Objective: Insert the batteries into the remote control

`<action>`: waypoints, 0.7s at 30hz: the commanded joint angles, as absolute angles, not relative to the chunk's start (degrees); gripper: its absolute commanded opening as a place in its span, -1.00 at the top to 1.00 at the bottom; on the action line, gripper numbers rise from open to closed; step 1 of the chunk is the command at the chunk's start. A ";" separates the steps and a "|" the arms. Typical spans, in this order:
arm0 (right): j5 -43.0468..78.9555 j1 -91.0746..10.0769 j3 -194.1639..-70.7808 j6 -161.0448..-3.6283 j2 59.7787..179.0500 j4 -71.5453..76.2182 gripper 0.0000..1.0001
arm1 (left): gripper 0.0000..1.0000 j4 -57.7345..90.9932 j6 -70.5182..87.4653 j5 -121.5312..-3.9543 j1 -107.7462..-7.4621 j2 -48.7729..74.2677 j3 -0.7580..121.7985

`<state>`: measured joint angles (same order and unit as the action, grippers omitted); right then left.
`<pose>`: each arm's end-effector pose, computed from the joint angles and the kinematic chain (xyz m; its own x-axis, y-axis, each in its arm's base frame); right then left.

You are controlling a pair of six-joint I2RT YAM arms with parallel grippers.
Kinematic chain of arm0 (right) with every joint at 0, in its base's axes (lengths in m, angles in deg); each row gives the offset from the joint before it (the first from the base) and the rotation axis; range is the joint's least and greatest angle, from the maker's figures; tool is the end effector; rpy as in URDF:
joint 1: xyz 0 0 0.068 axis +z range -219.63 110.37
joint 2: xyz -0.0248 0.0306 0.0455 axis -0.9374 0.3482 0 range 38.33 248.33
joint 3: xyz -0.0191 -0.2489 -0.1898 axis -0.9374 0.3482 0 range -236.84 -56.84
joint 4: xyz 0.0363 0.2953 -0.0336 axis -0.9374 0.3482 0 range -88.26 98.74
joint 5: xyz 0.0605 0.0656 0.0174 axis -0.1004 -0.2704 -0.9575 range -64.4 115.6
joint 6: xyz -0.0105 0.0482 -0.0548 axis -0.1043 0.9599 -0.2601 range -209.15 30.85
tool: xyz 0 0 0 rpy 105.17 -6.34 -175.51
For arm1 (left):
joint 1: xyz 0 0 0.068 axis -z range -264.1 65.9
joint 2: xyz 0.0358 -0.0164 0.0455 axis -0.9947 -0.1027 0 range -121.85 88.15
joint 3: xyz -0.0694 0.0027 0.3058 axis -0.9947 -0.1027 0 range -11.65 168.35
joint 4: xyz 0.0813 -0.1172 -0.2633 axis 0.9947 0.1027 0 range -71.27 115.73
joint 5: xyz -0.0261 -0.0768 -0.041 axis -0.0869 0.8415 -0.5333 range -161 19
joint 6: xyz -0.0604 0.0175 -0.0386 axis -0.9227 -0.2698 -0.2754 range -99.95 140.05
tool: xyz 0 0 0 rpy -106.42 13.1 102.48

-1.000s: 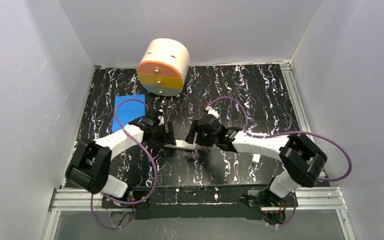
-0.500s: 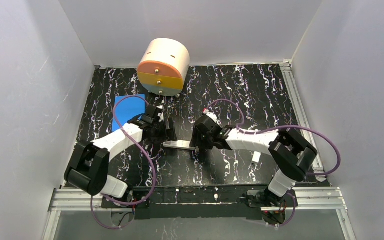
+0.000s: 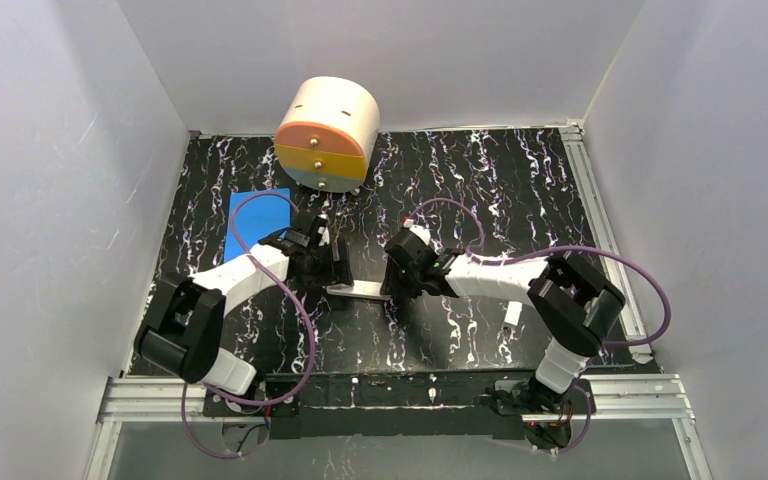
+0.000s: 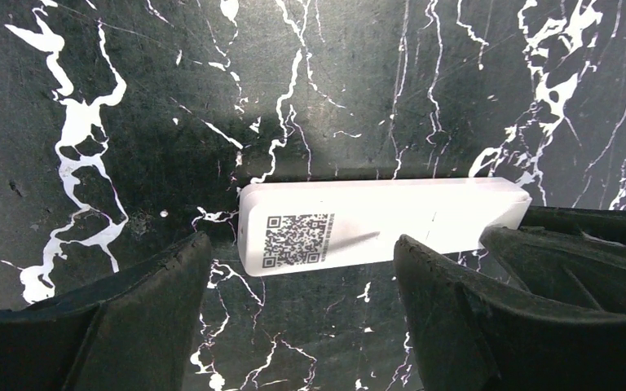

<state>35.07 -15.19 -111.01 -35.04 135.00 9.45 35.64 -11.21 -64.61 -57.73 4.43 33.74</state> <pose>0.2366 0.3135 0.1654 -0.8624 0.1678 -0.4776 -0.0724 0.8929 0.4444 0.2878 -0.1502 0.1767 -0.8878 -0.1355 -0.4399 0.0440 0.9263 -0.3741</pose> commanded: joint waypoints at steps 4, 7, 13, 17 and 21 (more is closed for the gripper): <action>36.27 -15.05 -113.89 -34.22 137.54 11.27 0.28 | -0.58 36.17 -10.36 -63.86 -57.74 1.97 34.89; 35.83 -15.10 -114.33 -33.98 138.51 11.67 0.30 | -0.55 35.46 -10.27 -62.88 -57.73 0.95 34.66; 34.95 -14.50 -115.05 -32.98 140.35 10.99 0.32 | -0.38 33.49 -11.15 -60.35 -57.74 0.66 32.95; 34.74 -13.23 -116.11 -31.77 141.92 10.42 0.33 | -0.29 31.57 -12.18 -58.60 -57.70 1.19 31.50; 34.36 -11.89 -117.43 -31.15 143.46 9.75 0.34 | -0.23 30.34 -12.91 -57.58 -57.64 1.07 30.47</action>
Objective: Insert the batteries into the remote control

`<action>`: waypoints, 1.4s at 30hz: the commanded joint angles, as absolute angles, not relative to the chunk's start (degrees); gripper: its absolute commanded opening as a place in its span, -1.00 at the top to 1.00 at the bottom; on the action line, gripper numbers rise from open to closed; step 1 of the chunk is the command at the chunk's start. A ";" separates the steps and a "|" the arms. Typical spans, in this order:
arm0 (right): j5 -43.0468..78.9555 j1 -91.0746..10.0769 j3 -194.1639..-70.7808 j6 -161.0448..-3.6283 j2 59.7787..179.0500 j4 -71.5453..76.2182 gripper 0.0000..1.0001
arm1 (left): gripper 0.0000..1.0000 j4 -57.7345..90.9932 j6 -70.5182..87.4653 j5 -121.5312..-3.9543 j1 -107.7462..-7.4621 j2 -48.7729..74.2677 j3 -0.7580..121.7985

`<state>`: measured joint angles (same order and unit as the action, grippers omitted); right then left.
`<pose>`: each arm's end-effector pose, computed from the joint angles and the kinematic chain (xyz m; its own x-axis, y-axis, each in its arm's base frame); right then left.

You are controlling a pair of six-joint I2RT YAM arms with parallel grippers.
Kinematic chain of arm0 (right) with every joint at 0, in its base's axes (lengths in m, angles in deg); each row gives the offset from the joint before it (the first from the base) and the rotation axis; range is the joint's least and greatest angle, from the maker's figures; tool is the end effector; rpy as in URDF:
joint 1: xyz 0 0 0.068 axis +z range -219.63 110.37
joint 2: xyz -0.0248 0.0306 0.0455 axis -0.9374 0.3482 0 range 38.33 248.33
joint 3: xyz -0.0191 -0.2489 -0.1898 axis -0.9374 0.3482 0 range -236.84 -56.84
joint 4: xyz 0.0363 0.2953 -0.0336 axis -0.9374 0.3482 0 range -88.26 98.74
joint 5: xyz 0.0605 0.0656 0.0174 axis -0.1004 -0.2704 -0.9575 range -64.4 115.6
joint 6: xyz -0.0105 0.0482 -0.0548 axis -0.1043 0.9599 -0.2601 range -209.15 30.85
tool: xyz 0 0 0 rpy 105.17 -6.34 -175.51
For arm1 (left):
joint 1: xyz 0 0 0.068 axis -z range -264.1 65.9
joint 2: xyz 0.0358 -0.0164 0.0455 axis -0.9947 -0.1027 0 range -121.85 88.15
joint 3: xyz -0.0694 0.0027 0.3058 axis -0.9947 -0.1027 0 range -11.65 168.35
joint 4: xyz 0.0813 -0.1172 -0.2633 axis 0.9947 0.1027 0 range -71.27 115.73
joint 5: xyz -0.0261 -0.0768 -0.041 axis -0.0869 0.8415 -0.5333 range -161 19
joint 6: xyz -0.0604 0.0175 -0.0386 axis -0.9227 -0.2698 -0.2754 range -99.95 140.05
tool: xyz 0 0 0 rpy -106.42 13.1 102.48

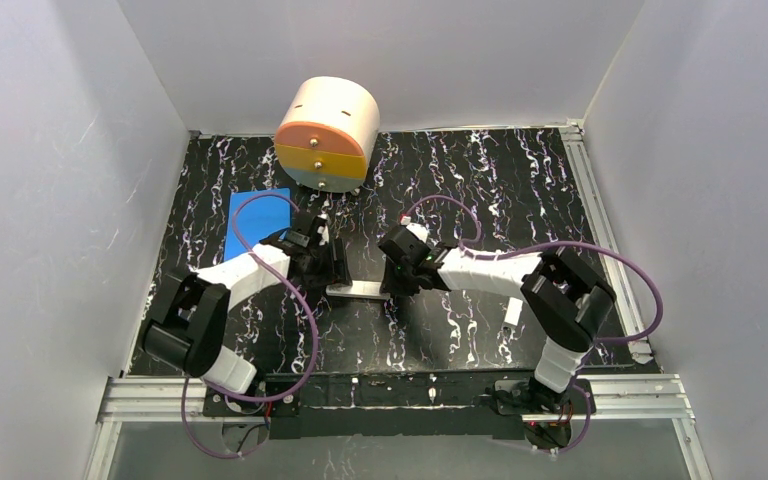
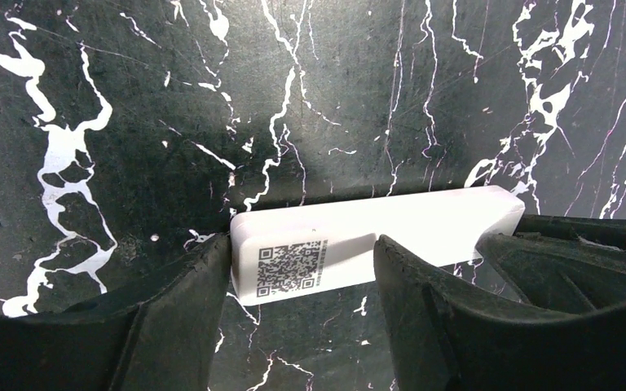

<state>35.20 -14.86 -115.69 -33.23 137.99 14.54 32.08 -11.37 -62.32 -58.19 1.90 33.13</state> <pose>0.2428 0.3260 0.1657 -0.8800 0.1697 -0.4437 -0.0346 0.9086 0.4163 0.2939 -0.1530 0.1646 -0.8934 -0.1390 -0.4273 0.0521 0.9125 -0.4057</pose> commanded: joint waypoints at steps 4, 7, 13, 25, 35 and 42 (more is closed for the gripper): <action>34.06 -11.28 -118.68 -30.74 144.86 8.76 0.33 | -0.22 29.24 -13.95 -57.00 -57.34 1.39 29.49; 33.48 -11.08 -119.97 -30.04 146.08 8.10 0.33 | -0.22 28.22 -14.84 -56.87 -57.30 1.97 28.17; 30.26 -10.30 -123.54 -27.56 150.58 5.94 0.32 | -0.20 26.31 -16.26 -56.44 -57.07 1.99 26.64; 35.95 -10.30 -121.25 -30.03 145.28 8.15 0.14 | -0.26 28.88 -15.38 -57.96 -57.02 2.29 29.79; 37.01 -17.73 -113.66 -44.65 125.29 8.20 -0.30 | -0.49 42.28 -11.20 -65.37 -57.74 3.22 45.32; 30.11 -20.07 -108.19 -57.06 112.77 4.76 -0.70 | -0.67 50.45 -9.98 -70.15 -57.91 7.77 52.63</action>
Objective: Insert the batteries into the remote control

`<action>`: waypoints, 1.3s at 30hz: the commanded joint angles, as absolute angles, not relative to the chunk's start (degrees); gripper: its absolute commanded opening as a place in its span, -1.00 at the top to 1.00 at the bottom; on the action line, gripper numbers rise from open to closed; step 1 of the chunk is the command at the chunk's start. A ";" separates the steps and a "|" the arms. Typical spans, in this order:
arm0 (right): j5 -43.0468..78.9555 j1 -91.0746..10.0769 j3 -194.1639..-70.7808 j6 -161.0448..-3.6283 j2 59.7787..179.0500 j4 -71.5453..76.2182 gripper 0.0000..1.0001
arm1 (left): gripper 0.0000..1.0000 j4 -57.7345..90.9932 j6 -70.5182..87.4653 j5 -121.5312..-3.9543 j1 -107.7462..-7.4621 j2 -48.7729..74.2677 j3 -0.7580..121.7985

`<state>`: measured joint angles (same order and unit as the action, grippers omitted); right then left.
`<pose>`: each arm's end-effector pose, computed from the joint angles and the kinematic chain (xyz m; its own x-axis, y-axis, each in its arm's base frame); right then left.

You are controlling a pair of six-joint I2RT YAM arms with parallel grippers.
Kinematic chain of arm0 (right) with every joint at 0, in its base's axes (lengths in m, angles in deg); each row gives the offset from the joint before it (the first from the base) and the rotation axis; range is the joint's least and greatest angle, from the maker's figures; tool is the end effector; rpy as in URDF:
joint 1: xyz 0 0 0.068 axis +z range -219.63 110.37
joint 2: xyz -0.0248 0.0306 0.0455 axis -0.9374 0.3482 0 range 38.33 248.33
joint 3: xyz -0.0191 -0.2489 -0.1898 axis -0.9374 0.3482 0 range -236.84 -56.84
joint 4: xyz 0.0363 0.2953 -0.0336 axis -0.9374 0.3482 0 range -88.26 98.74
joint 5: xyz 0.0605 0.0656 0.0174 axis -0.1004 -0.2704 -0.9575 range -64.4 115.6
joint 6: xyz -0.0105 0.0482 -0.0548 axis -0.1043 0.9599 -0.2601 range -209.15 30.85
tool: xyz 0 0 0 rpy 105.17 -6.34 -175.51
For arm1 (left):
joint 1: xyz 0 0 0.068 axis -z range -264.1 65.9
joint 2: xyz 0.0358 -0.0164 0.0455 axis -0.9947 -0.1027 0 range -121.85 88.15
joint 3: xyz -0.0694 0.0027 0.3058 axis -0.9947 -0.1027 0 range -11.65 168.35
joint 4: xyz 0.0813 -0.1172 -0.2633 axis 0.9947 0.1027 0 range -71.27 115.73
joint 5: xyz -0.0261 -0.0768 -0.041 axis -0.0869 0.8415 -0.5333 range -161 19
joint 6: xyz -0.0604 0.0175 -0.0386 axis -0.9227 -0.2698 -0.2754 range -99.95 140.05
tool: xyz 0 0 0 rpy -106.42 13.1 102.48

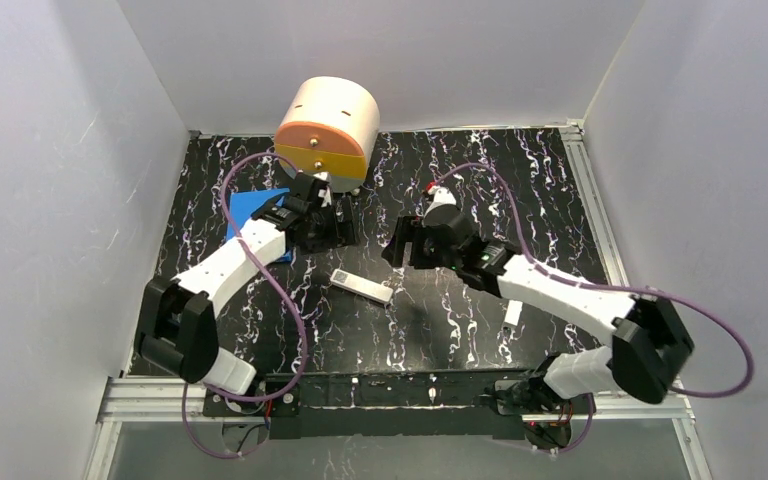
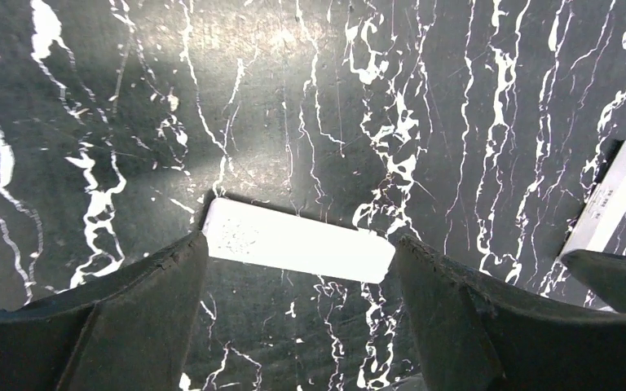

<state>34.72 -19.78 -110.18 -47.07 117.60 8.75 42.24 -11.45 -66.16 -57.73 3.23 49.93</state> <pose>0.2389 0.2681 0.2701 -0.7084 0.1865 -0.6807 -0.2614 0.8265 0.4985 0.3303 -0.1694 0.2615 -0.8156 -0.1768 -0.5509 0.0799 0.9086 -0.4099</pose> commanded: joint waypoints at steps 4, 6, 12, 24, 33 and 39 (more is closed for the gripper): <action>26.52 -20.09 -108.21 -66.46 111.61 6.06 -0.81 | -0.75 55.55 -11.24 -79.63 -57.91 14.05 52.36; 24.55 -20.07 -108.95 -70.16 113.15 6.70 -0.82 | -0.79 58.45 -13.43 -84.89 -57.91 18.61 51.63; 24.74 -16.97 -115.51 -77.33 124.31 9.06 -0.84 | -0.97 67.36 -20.60 -97.46 -58.00 35.30 47.72; 33.21 -9.55 -127.92 -83.18 144.14 13.86 -0.71 | -0.97 77.29 -21.20 -90.16 -58.00 49.26 50.01; 39.69 -8.97 -132.42 -79.81 150.30 17.56 -0.28 | -0.97 77.30 -20.30 -84.29 -58.00 48.44 51.11; 48.07 -9.05 -130.86 -73.98 147.86 17.38 0.24 | -0.97 77.36 -19.60 -83.56 -58.00 47.53 51.62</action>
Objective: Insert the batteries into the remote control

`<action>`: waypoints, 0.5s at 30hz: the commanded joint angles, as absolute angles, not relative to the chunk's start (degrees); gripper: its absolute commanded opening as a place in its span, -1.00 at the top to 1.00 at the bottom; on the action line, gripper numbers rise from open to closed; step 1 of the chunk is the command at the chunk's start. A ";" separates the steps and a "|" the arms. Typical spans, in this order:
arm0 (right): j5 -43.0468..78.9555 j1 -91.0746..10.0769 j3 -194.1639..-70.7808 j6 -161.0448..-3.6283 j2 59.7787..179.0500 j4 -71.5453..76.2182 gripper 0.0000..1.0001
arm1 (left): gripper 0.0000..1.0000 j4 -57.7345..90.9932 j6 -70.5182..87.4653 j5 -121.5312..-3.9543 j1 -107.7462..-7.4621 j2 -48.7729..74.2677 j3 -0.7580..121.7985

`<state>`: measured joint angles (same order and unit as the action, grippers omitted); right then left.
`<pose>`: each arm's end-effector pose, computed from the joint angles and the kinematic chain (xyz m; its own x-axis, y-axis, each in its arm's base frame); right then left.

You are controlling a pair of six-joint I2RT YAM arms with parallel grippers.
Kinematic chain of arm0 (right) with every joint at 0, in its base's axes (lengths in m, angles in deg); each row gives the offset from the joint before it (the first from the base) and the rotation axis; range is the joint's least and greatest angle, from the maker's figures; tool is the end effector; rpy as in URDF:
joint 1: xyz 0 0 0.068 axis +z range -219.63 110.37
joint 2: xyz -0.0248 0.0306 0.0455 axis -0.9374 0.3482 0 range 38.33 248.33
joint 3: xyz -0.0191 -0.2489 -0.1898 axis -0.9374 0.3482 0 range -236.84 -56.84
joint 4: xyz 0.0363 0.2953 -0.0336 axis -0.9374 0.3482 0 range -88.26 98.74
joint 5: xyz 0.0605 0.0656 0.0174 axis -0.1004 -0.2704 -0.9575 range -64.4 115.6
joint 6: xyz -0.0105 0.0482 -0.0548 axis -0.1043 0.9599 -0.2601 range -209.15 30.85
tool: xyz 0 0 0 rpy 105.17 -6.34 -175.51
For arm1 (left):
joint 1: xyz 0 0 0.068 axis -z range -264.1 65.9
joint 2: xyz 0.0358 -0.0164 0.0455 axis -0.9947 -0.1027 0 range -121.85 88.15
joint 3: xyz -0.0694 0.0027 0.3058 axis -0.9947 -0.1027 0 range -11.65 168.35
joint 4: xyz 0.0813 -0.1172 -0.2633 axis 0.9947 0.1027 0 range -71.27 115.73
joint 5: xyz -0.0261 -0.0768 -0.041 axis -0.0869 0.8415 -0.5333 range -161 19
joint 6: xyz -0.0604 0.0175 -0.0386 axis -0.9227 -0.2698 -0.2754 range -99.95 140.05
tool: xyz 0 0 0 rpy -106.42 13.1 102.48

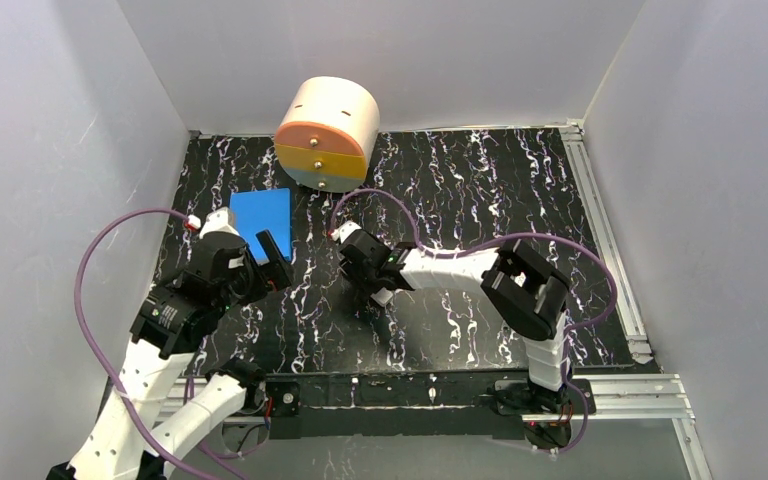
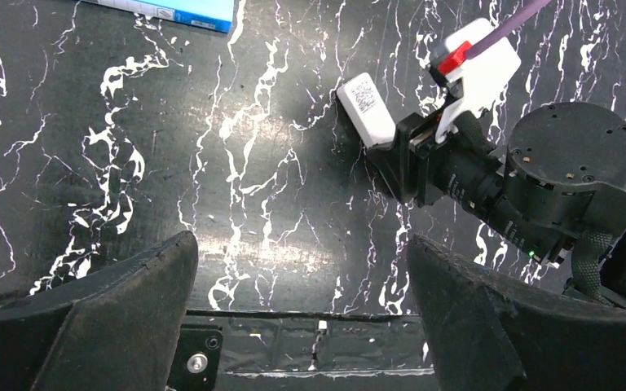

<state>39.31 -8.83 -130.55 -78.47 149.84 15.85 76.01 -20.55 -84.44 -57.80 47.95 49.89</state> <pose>0.2454 0.4092 0.1655 -0.5213 -0.5635 -0.6409 -0.6920 0.7186 -0.0690 0.1306 -0.0484 0.3920 -0.5702 -0.4243 -0.7035 -0.1433 0.8945 -0.4234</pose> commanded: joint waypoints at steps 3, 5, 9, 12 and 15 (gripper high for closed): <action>55.97 -9.05 -129.11 -69.96 145.05 17.40 0.40 | -0.97 77.28 -19.50 -83.66 -57.99 47.63 51.53; 60.99 -9.31 -128.22 -66.56 143.00 18.17 0.42 | -0.97 77.27 -19.39 -83.47 -57.95 47.56 51.45; 65.77 -12.25 -126.27 -59.90 140.61 20.36 0.39 | -0.97 77.31 -19.28 -82.56 -57.99 46.91 51.60; 64.80 -15.58 -123.00 -59.11 138.66 18.72 0.38 | -0.97 77.36 -19.32 -81.47 -57.99 46.64 51.72; 64.13 -18.37 -120.23 -58.84 136.85 18.02 0.38 | -0.97 77.27 -19.15 -80.47 -58.00 46.66 51.67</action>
